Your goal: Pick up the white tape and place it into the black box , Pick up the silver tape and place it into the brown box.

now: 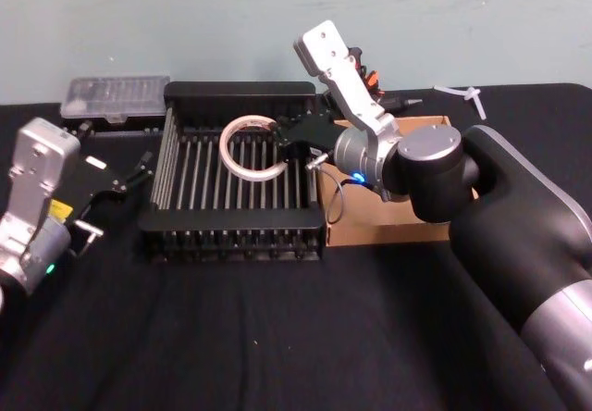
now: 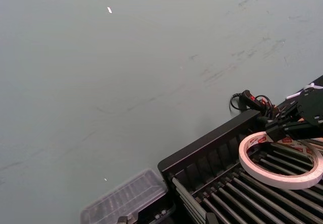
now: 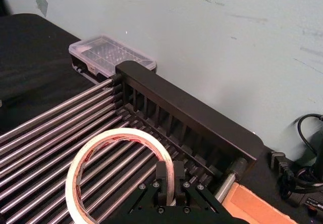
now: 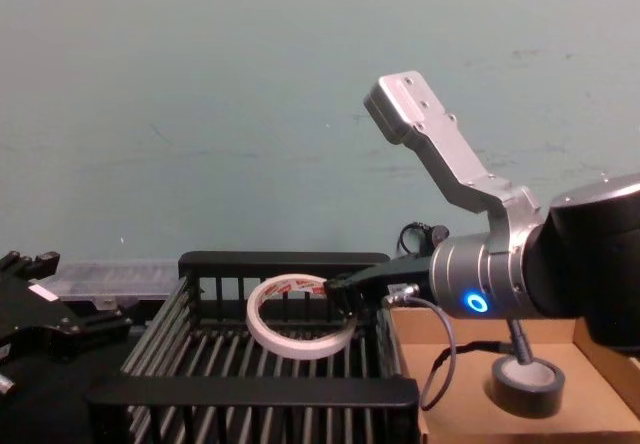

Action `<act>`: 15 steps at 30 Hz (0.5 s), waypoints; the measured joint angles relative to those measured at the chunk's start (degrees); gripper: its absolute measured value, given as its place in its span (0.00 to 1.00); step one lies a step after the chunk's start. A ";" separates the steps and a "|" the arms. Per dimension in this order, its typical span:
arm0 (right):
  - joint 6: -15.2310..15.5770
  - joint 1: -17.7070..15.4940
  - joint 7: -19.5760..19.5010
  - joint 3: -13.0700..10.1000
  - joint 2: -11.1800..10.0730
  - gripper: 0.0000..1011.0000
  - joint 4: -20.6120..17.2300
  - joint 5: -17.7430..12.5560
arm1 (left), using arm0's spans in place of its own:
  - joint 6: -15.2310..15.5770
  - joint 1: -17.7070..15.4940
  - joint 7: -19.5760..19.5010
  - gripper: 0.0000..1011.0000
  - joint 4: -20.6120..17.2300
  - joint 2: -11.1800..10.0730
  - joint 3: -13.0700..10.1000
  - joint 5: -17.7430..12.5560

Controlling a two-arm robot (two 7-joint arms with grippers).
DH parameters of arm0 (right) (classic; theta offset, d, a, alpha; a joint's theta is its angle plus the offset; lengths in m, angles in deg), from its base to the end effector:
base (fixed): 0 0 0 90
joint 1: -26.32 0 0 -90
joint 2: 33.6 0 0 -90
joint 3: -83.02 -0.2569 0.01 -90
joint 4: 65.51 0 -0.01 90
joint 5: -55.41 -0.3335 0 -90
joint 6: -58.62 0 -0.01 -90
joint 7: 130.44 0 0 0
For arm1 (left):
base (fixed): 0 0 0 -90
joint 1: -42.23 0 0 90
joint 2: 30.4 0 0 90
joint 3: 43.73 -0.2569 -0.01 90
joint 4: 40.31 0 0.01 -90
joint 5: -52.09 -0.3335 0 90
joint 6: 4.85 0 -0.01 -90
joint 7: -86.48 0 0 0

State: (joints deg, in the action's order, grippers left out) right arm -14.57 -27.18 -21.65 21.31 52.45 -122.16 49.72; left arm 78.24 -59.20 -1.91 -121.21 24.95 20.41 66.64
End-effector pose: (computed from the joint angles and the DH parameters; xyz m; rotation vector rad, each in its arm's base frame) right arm 0.4812 0.1057 -0.2220 -0.4063 0.0513 -0.8977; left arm 0.3760 0.0574 -0.2803 0.3045 -0.2850 1.2478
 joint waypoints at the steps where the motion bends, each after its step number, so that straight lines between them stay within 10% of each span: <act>1: 0.00 0.00 0.00 0.00 -0.01 0.09 -0.01 -0.01 | 0.00 0.00 0.00 0.99 0.00 0.00 0.00 0.00; 15: 0.07 -0.05 0.05 0.01 -0.07 0.50 -0.10 -0.23 | 0.00 0.00 0.00 0.99 0.00 0.00 0.00 0.00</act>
State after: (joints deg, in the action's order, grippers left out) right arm -14.50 -27.23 -21.60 21.32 52.38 -122.25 49.49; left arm 78.24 -59.20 -1.90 -121.20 24.95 20.41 66.64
